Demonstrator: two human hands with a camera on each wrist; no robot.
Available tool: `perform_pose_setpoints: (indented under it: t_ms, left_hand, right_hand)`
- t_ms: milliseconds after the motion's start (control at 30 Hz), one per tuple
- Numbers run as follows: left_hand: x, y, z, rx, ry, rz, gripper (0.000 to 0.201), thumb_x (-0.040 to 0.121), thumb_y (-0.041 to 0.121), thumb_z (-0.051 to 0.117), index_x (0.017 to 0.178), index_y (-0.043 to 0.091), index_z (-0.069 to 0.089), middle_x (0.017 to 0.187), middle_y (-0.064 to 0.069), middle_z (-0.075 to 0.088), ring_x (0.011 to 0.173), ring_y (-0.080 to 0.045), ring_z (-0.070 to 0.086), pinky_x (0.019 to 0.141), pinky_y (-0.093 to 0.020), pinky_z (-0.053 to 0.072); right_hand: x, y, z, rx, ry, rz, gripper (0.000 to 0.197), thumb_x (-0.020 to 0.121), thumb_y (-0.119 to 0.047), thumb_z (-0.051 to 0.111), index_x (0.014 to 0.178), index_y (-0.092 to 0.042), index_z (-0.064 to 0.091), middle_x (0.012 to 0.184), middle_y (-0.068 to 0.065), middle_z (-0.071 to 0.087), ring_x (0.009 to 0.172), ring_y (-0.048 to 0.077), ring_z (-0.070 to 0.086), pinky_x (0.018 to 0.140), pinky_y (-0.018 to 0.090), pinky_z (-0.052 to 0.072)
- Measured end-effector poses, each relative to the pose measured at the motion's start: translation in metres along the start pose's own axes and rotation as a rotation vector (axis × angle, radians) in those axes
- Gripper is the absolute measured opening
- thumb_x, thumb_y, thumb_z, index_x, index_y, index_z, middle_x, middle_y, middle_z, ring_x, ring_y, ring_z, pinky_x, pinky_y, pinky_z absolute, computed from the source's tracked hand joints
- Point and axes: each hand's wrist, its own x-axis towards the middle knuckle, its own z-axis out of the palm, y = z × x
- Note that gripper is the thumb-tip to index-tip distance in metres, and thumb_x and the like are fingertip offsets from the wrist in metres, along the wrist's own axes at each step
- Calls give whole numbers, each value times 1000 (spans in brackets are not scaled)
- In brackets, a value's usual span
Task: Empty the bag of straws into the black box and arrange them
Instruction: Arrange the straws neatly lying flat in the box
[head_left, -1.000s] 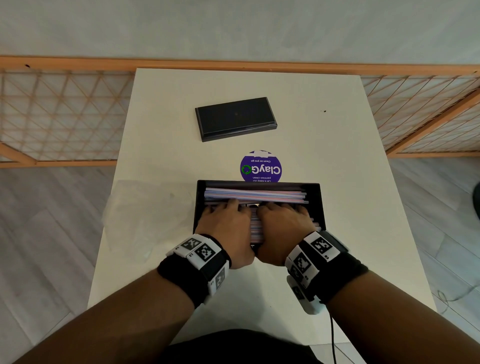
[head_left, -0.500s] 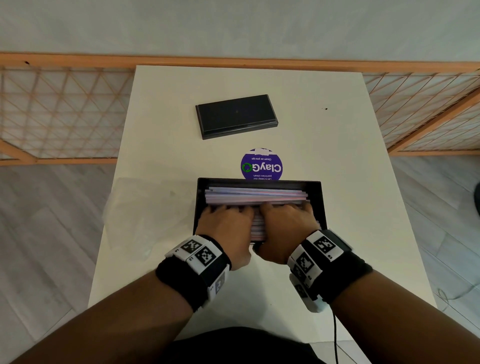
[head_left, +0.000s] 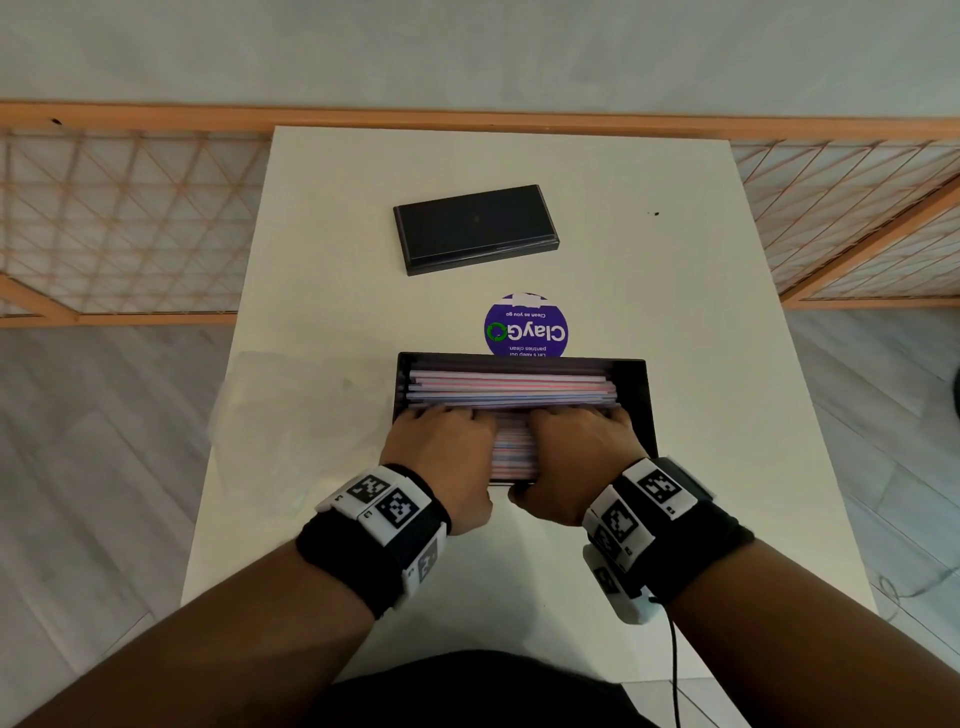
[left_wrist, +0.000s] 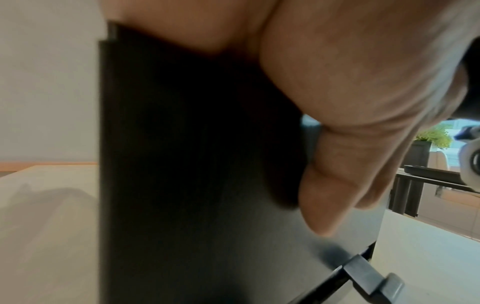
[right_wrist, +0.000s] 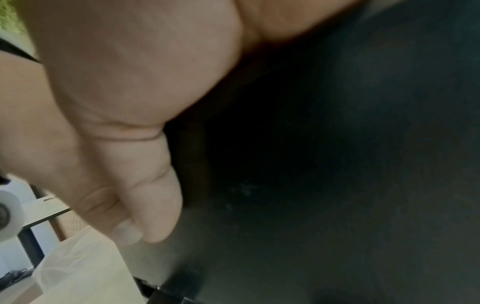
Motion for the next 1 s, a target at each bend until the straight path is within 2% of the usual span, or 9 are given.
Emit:
perform_pose_setpoints:
  t_ms: [200,367,467,533,633,733,833,933,1000]
  left_hand:
    - [-1,1,-1,1,-32,-12,53,80,38,68,129,24,53,127,-1,54,123,-26,53,106,-42,42]
    - [0,2,-2,-7,-46,-14,53,79,37,69,128,24,54,127,-1,52,123,-27,52,104,-43,43]
    - [1,3,-1,-18,-40,35,54,79,35,71,128,24,52,130,1,45,126,-25,48,104,-43,43]
    - [1,3,-1,-32,-36,81,62,78,34,73,133,26,46,135,3,46,129,-24,47,106,-42,43]
    - [2,2,0,-40,-44,79,69,75,34,73,136,28,43,135,4,57,125,-24,55,109,-43,43]
    - [3,3,1,-32,-59,46,66,75,38,72,134,27,45,132,3,60,124,-25,56,110,-44,42]
    - [2,4,1,-39,-69,31,62,76,38,71,132,26,47,133,2,53,126,-25,52,108,-44,43]
    - [2,3,2,-46,-68,15,58,76,37,71,130,26,51,134,1,40,126,-26,48,106,-43,44]
    - [2,3,2,-55,-63,13,58,76,37,72,130,26,52,134,2,38,127,-26,45,105,-43,43]
  right_hand:
    - [1,0,0,18,-74,15,63,64,-57,61,119,-27,54,118,-9,60,115,22,56,102,45,37]
    - [1,0,0,23,-78,27,60,63,-57,63,116,-28,57,119,-9,58,115,23,56,100,45,39]
    - [1,0,-2,20,-109,31,60,61,-57,63,115,-30,60,125,-5,50,120,26,50,101,48,38]
    - [2,0,-5,26,-126,27,61,61,-57,63,117,-32,60,128,-4,48,123,28,47,104,49,37]
    - [1,0,-4,28,-76,17,65,61,-55,62,121,-30,54,122,-6,59,117,24,56,106,47,36]
    - [-1,0,0,24,-16,19,61,60,-54,60,114,-27,55,111,-7,65,110,23,61,107,47,36]
    - [-1,1,1,21,-39,28,59,59,-57,60,112,-29,59,115,-9,63,114,23,58,106,46,35]
    - [1,1,1,23,-67,32,54,61,-57,60,106,-28,60,113,-9,62,112,22,59,102,45,37]
    - [1,0,1,25,-86,36,54,61,-56,61,107,-27,60,113,-8,62,111,23,59,102,45,38]
